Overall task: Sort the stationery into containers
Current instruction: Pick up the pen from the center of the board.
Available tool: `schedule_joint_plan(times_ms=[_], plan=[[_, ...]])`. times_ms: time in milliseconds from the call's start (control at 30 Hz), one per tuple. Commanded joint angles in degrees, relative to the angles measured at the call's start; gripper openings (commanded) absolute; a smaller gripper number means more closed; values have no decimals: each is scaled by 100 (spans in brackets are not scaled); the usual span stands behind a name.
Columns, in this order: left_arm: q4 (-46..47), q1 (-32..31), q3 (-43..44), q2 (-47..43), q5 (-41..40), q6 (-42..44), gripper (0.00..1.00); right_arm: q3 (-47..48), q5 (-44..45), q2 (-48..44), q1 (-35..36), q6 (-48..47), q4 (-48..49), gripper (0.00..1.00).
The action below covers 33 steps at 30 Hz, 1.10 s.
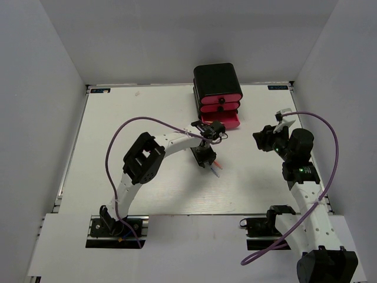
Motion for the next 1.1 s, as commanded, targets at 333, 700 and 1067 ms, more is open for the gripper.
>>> schedule_joint_plan(times_ms=[333, 700, 1067], plan=[[-631, 18, -934, -234, -114, 717, 27, -59, -29, -219, -51, 111, 294, 42], [386, -44, -1382, -1841, -685, 3104, 0, -112, -344, -272, -34, 15, 294, 43], [3726, 106, -2165, -3346, 993, 8563, 0, -164, -389, -290, -25, -11, 302, 43]])
